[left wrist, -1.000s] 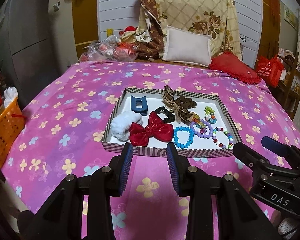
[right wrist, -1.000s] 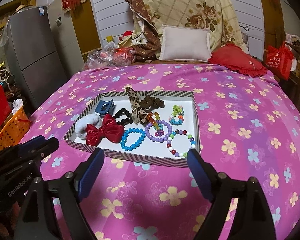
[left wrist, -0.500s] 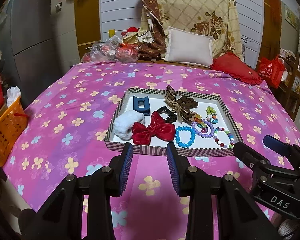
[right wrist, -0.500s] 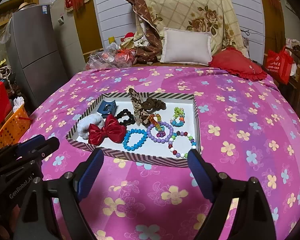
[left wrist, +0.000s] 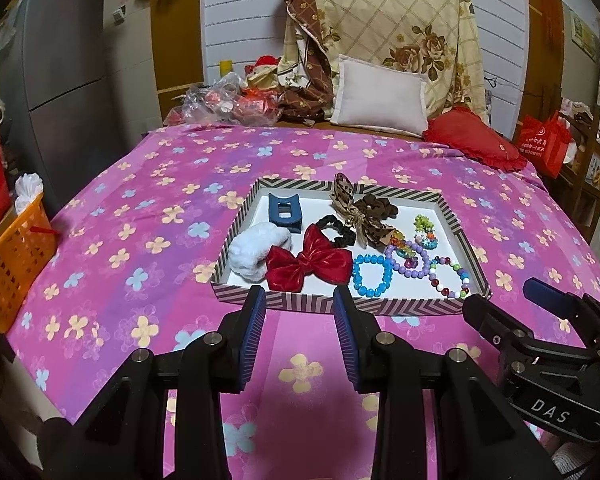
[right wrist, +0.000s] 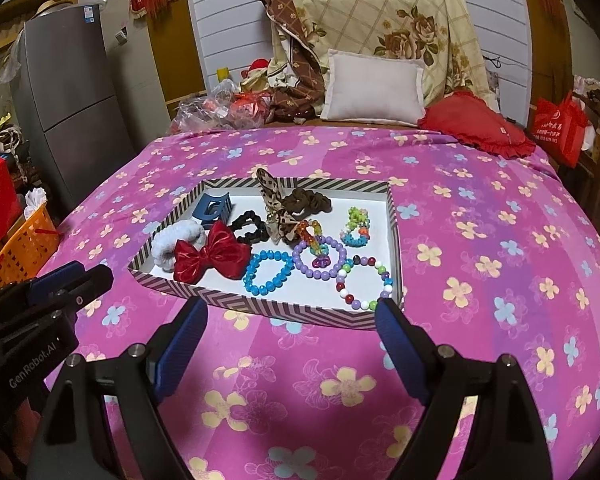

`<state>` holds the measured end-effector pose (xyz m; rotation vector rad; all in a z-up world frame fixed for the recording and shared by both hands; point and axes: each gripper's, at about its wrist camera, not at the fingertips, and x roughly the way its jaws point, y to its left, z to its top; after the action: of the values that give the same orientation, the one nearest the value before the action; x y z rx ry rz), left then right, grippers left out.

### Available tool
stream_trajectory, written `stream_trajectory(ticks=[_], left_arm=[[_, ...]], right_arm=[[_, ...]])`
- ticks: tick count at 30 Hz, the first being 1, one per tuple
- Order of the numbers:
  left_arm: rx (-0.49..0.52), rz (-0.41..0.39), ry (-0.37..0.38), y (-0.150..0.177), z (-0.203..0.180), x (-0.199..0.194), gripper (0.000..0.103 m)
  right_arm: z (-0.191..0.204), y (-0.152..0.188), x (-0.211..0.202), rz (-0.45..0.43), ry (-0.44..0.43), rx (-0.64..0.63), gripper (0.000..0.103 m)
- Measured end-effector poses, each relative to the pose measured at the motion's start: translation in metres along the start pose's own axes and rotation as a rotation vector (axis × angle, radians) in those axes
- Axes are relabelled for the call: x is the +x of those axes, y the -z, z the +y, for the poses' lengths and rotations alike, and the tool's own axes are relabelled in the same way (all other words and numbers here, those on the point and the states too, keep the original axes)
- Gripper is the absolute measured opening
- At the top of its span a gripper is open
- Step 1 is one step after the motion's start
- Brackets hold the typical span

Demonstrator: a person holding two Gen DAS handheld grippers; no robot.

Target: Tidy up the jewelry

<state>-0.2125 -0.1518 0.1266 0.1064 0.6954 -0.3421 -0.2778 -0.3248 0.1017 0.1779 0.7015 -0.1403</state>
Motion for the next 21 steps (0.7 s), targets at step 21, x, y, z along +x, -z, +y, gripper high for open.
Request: stream_trajectory(ticks=[21], left_arm=[[0.000, -0.004, -0.005, -0.0014, 0.0015, 0.0001, 0.032]], right_arm=[[-0.0012, 0.0037, 0.0073, 0.015, -0.003, 0.001, 0.088]])
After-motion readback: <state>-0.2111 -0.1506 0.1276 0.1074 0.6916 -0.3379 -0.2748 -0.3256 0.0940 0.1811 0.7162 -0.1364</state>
